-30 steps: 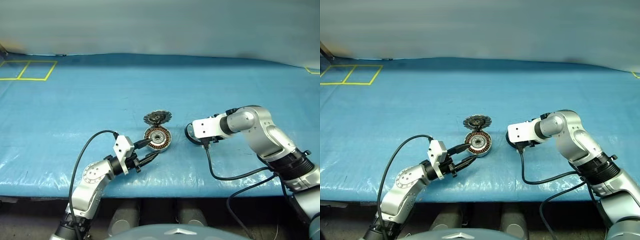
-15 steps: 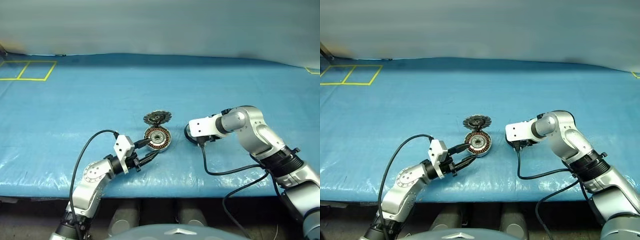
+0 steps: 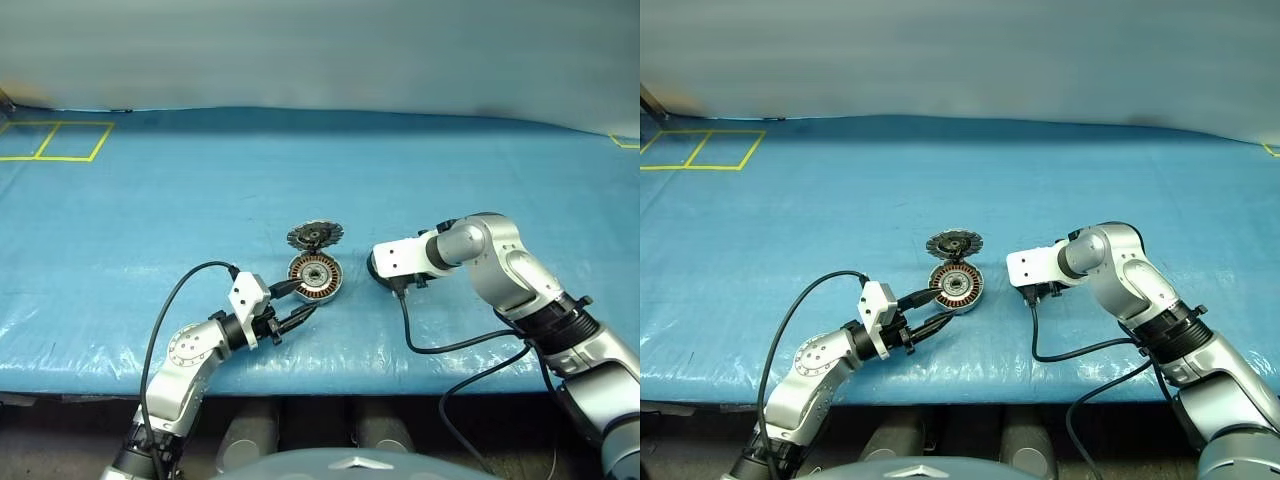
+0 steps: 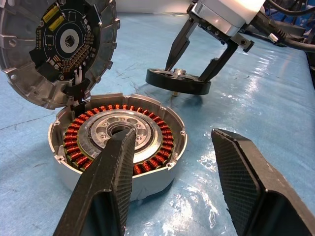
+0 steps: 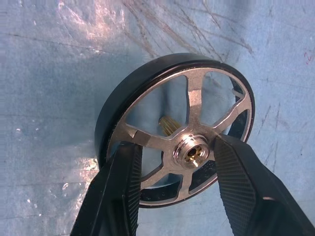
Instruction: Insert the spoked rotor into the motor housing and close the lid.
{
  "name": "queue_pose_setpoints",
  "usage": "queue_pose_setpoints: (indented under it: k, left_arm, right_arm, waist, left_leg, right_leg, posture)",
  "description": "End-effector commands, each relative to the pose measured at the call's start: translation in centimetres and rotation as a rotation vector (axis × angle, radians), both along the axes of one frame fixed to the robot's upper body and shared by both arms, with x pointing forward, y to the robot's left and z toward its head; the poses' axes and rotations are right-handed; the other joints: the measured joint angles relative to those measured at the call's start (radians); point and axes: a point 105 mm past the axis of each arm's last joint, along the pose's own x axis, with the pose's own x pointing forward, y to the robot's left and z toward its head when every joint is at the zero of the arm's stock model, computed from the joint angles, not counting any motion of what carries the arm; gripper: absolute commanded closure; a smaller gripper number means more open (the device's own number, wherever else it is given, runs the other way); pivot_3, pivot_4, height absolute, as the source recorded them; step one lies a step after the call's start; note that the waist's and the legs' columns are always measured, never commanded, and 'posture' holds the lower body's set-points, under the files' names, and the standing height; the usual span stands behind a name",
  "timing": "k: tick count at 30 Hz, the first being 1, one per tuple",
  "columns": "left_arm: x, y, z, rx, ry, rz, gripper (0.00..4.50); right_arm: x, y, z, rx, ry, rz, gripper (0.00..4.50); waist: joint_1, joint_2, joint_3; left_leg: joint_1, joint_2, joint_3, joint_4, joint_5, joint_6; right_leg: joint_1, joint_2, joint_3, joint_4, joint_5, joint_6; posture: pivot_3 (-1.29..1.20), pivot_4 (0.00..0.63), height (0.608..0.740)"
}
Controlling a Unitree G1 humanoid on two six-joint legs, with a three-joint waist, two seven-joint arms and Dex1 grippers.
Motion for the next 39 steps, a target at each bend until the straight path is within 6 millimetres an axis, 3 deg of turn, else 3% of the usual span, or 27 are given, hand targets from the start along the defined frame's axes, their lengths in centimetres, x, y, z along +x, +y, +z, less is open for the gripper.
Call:
queue_pose_setpoints:
  k: [1,7,13,19,23,29,39]
  left_arm:
    - [-0.2,-0.5,1.3,-0.010,-0.049,-0.017,1.91]
    - [-0.1,-0.3,1.6,-0.016,-0.054,-0.005,1.91]
    - [0.6,1.7,2.6,-0.044,-0.057,0.068,1.91]
    - [0.9,3.9,3.0,-0.006,-0.054,0.090,1.91]
    - [1.1,4.3,3.3,0.004,-0.057,0.085,1.91]
    - [1.0,3.9,3.0,0.012,-0.046,0.049,1.91]
    - [0.3,3.4,2.3,0.013,-0.038,0.045,1.91]
  right_arm:
    - [-0.1,0.2,0.9,0.024,-0.035,0.007,2.66]
    - [-0.5,0.7,1.9,0.121,-0.157,-0.038,2.66]
    - [-2.6,1.3,2.8,0.391,-0.256,-0.235,2.66]
    - [-6.4,4.2,3.5,0.887,-0.137,-0.344,2.66]
    - [-7.3,5.7,3.4,1.110,-0.073,-0.406,2.66]
    - [-6.5,7.9,2.4,1.154,-0.041,-0.402,2.66]
    - [-5.3,8.6,1.6,1.037,-0.069,-0.314,2.66]
  waist:
    - [0.000,0.000,0.000]
    - [0.002,0.000,0.000]
    - [0.006,0.000,0.000]
    - [0.003,0.000,0.000]
    - [0.000,0.001,0.000]
    - [-0.001,0.000,0.000]
    - [-0.001,0.000,0.000]
  left_leg:
    - [0.000,0.000,0.000,0.000,0.000,0.000]
    - [0.000,0.000,0.000,0.000,0.000,0.000]
    - [-0.001,0.000,-0.001,0.000,0.000,0.000]
    - [0.000,0.001,-0.002,0.000,0.000,-0.001]
    - [0.001,0.001,-0.002,0.000,0.000,-0.002]
    - [0.002,0.001,-0.002,0.000,-0.001,-0.004]
    - [0.001,0.001,-0.001,-0.001,0.000,-0.003]
  right_leg:
    - [0.000,0.000,0.000,0.000,0.000,0.000]
    - [0.000,0.000,0.000,0.000,0.000,0.000]
    - [-0.001,0.000,0.000,0.001,0.000,0.000]
    - [0.000,0.001,0.000,0.001,-0.003,0.004]
    - [0.000,0.001,0.000,0.001,-0.003,0.004]
    - [-0.005,0.001,0.000,0.001,-0.003,0.004]
    - [-0.007,0.002,0.001,0.001,-0.003,0.003]
  posture:
    - [0.00,0.150,0.740]
    - [0.00,0.150,0.740]
    - [0.00,0.150,0.740]
    - [0.00,0.150,0.740]
    - [0.00,0.150,0.740]
    - [0.00,0.150,0.740]
    - [0.00,0.150,0.740]
